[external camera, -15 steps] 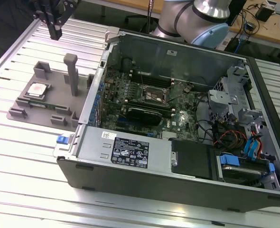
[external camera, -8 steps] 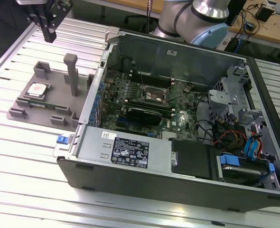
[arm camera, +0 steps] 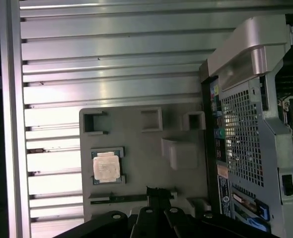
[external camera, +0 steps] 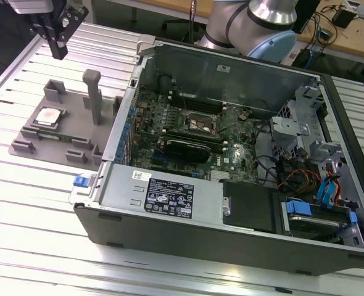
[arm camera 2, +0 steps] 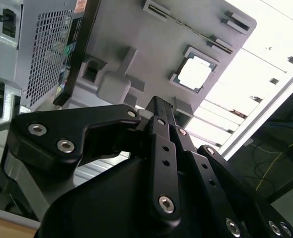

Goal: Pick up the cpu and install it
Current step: 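Reach for the cpu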

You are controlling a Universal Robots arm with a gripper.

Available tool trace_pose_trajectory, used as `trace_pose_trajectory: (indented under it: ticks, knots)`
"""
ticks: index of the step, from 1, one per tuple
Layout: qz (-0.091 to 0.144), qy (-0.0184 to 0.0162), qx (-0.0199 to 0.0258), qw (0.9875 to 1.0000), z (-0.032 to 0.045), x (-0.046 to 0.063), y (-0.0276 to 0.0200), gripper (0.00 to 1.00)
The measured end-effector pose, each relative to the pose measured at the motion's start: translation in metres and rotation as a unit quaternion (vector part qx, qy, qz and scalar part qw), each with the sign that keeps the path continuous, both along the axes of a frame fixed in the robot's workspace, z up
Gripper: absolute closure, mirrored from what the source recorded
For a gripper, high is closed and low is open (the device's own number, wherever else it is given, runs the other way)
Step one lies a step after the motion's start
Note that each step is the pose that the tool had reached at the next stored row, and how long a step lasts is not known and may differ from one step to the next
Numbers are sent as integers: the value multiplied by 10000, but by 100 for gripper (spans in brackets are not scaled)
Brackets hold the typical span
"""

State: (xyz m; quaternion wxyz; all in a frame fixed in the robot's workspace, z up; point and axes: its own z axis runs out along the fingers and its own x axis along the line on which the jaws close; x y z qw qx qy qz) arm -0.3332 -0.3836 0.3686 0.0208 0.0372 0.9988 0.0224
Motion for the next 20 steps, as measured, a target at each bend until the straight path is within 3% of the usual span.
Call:
trace_pose_trajectory:
  ticks: [7,14,20]
  knots:
    - [0,-1,1,10000,-86,-122,0,89]
    - [0,0,0,10000,-235,-266,1,89]
    - [52,1,1,10000,-342,-320,1,89]
